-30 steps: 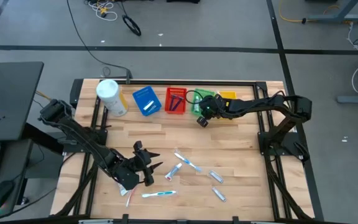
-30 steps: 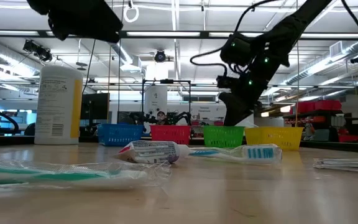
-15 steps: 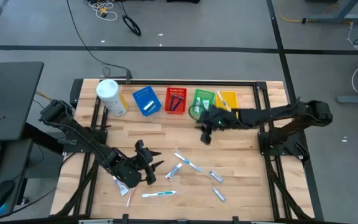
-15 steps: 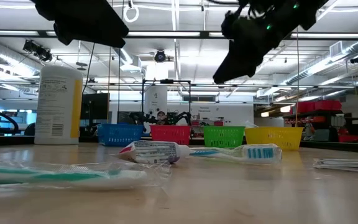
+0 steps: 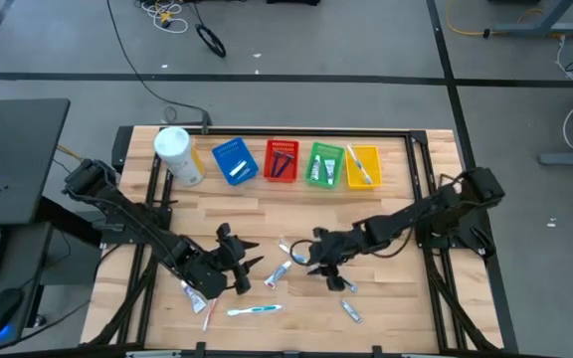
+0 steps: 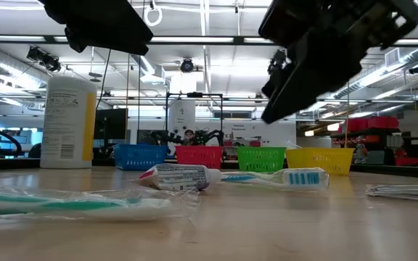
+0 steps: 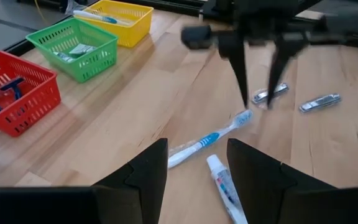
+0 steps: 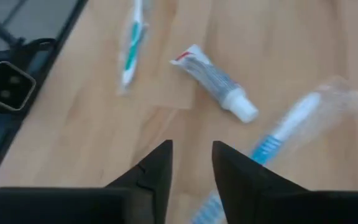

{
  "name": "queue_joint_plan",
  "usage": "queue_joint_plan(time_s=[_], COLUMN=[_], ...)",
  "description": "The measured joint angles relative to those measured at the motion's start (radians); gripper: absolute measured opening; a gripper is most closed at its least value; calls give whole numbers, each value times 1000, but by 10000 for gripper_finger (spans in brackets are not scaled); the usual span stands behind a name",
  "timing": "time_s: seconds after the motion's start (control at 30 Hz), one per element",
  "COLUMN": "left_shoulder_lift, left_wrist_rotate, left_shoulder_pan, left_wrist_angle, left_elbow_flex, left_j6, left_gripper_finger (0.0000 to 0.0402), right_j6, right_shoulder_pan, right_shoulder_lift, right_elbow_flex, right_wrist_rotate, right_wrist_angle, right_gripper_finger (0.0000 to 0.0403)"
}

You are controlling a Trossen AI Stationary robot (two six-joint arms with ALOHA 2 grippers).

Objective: Pick & Place Travel size toiletries
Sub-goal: Put the blue toothbrush into the yellow basket

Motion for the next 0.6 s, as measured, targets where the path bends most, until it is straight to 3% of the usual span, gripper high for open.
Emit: queue_joint_plan(time_s=[0.1,0.27,0.6], left_shoulder_lift=[0,0,0], left_wrist_rotate=[1,1,18], left_shoulder_pan=[8,16,18], left_wrist_angle=[8,14,14], left_elbow_flex=[0,0,0], left_j6=[15,23,33], left_gripper_finger=[176,176,176], right_j6=[-16,54,132], right_shoulder_pan=[-7,-30,3], right_shoulder_lift=[50,88,195], right_elbow_flex=[0,0,2], right_wrist_rotate=[15,177,214], right_wrist_angle=[42,19,49], right_gripper_finger=[151,190,195])
